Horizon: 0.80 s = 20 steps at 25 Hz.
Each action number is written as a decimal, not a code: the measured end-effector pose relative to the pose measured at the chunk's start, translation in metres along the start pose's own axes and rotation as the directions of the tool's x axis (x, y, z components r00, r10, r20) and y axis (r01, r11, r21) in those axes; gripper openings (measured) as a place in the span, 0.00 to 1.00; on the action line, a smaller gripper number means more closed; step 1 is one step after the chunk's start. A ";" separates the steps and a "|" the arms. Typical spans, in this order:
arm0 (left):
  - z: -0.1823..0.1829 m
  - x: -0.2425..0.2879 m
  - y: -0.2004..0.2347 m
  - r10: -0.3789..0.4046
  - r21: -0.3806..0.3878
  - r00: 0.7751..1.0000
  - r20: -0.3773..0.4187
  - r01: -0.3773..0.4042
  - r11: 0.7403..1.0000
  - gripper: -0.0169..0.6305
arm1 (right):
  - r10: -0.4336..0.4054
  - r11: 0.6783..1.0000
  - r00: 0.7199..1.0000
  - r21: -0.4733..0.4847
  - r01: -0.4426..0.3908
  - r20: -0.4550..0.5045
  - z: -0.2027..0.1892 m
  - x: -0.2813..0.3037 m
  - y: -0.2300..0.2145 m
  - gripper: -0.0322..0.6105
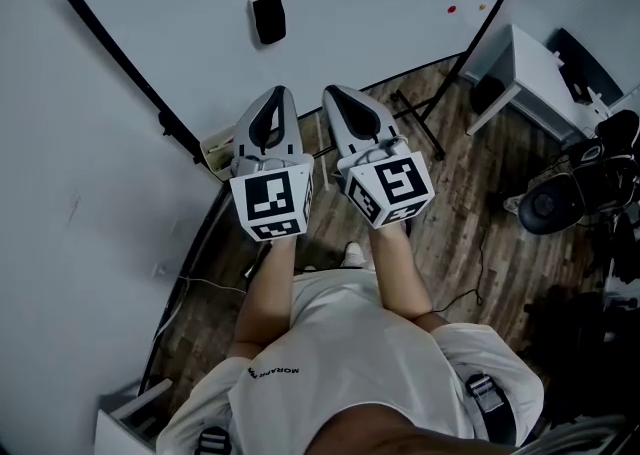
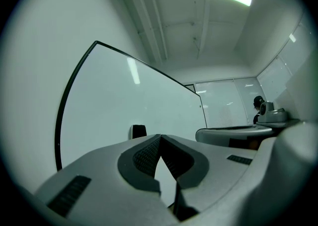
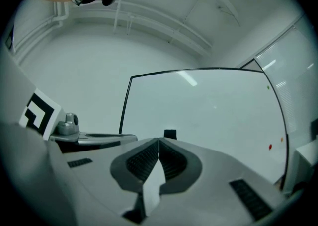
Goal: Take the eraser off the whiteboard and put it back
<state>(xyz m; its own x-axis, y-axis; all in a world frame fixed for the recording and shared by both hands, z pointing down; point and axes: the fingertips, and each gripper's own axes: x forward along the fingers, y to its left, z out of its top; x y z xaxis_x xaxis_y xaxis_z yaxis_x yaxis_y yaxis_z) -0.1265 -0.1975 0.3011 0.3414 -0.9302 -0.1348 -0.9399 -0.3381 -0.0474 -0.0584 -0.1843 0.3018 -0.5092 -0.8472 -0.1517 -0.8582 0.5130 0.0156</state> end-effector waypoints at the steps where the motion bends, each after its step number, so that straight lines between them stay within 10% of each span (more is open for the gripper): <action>1: 0.004 0.006 -0.001 0.009 0.011 1.000 0.009 -0.009 1.000 0.03 | 0.011 1.000 1.000 -0.003 -0.011 0.008 0.003 0.004 -0.005 0.07; 20: -0.014 0.076 0.019 0.249 -0.009 0.968 -0.028 -0.249 0.968 0.10 | 0.107 0.994 0.994 0.033 -0.108 0.015 -0.008 0.031 -0.065 0.07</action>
<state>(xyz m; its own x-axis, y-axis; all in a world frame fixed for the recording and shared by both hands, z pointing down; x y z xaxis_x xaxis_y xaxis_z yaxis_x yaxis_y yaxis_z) -0.1180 -0.2767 0.3036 0.0967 -0.9886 -0.1150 -0.9953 -0.0969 -0.0035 -0.0190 -0.2453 0.3041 -0.5973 -0.7851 -0.1636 -0.7958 0.6056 -0.0007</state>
